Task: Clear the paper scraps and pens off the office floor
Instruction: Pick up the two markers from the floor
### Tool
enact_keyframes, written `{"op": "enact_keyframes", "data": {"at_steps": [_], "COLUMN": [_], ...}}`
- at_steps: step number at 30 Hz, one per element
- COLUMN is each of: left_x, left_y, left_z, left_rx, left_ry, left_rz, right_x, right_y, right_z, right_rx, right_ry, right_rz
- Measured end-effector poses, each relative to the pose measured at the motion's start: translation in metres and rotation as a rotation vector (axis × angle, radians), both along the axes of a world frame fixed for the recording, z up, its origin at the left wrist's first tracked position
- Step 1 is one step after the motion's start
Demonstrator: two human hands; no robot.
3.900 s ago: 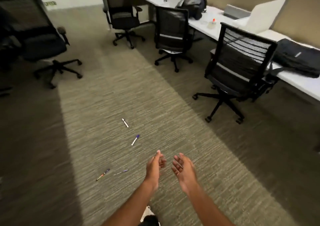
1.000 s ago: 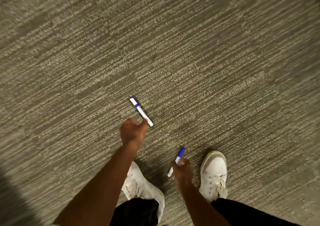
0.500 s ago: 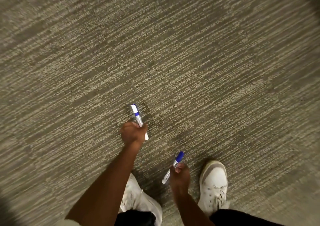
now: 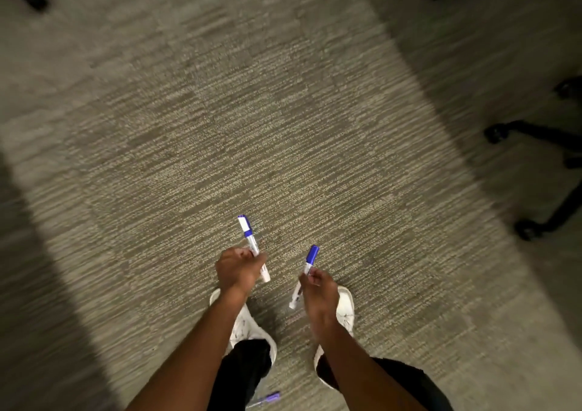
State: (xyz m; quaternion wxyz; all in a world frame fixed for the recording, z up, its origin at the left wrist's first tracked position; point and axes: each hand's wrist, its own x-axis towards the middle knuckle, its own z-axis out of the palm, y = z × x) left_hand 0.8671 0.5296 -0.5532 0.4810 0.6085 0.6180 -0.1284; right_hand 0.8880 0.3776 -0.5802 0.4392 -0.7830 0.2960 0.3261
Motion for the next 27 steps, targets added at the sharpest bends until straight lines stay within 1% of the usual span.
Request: {"op": "enact_keyframes", "data": {"at_steps": [4,8,11,13,17,21,27], "left_x": [0.002,0.002,-0.003,-0.008,-0.023,-0.037,-0.048], "left_y": [-0.006,-0.01,-0.011,-0.011,-0.01,-0.013,-0.016], "left_z": [0.104,0.204,0.262,0.298,0.361,0.415,0.467], "left_rx": [-0.05,-0.085,-0.126,-0.1,-0.112,-0.132,-0.064], "left_ry": [-0.104,-0.206,-0.325,-0.375,-0.494,-0.631,-0.754], "left_rz": [0.085,0.158,0.203,0.214,0.277,0.336,0.439], "right_x": [0.015,0.03,0.038,0.043,0.046,0.046,0.044], "right_y": [0.001,0.004,0.008,0.011,0.017,0.027,0.048], "right_z": [0.093,0.19,0.25,0.289,0.356,0.409,0.471], "right_rx": [0.065,0.143,0.256,0.327,0.459,0.56,0.691], "right_ry": [-0.075,-0.183,-0.188,-0.192,-0.187,-0.195,-0.205], "right_rz": [0.031,0.006,0.008,0.011,-0.023,0.03,0.105]}}
